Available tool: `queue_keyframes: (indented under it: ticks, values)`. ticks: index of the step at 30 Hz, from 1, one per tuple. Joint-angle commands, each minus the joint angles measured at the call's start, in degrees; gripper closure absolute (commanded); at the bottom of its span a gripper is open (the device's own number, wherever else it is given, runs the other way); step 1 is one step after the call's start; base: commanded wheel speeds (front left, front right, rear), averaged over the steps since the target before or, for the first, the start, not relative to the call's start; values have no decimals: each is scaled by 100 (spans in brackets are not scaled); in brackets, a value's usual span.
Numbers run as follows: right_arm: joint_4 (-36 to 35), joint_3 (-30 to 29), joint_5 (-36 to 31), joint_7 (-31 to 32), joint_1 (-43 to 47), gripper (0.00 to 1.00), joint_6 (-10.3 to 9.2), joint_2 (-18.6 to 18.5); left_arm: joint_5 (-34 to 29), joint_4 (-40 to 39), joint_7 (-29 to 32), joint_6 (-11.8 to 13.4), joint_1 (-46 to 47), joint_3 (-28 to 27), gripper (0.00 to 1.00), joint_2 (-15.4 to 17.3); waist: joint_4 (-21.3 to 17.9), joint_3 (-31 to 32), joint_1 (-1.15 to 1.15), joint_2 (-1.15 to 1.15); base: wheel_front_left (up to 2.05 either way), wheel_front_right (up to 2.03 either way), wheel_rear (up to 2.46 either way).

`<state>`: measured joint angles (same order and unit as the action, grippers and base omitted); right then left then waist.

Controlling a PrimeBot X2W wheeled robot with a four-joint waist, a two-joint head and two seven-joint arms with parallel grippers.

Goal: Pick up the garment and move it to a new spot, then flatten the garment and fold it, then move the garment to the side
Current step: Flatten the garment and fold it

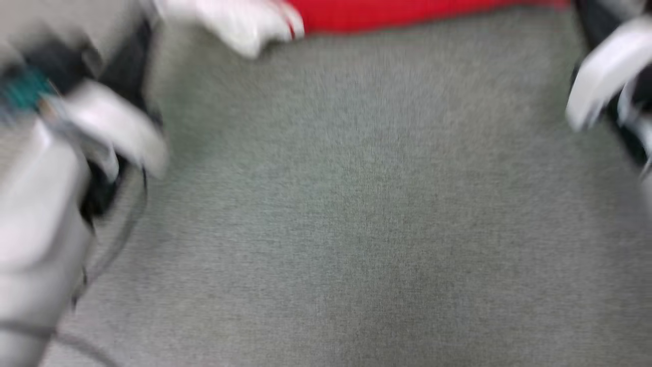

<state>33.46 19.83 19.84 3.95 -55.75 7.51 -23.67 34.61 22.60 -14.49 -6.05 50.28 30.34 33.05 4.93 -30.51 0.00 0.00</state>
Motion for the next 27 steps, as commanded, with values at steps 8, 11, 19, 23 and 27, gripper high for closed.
queue_keyframes:
  ticks: [8, 11, 19, 23, 27]
  values:
    - [-286, 679, 793, 99, 1590, 100, -5, -555, 345, -1086, 942, 153, -2049, 474, 100, 701, 137, 1357, 0, 0, 0, 0, 0]
    - [-384, 767, 1050, 184, 1976, 100, -5, -727, 506, -1514, 1241, 281, -2668, 566, 100, 991, 122, 1602, 0, 0, 0, 0, 0]
    - [-868, 1014, 1503, 149, 2989, 100, -6, -1273, 1182, -2702, 1686, 682, -4179, 652, 100, 1514, 100, 2174, 0, 0, 0, 0, 0]
    - [-1167, 1015, 1753, 192, 3606, 100, -6, -1495, 1420, -3285, 1832, 923, -4846, 692, 100, 1830, 52, 2452, 0, 0, 0, 0, 0]
    - [-1583, 1010, 2116, 406, 4263, 100, -6, -1666, 1701, -3742, 2013, 1097, -5460, 772, 100, 2114, -5, 2641, 0, 0, 0, 0, 0]
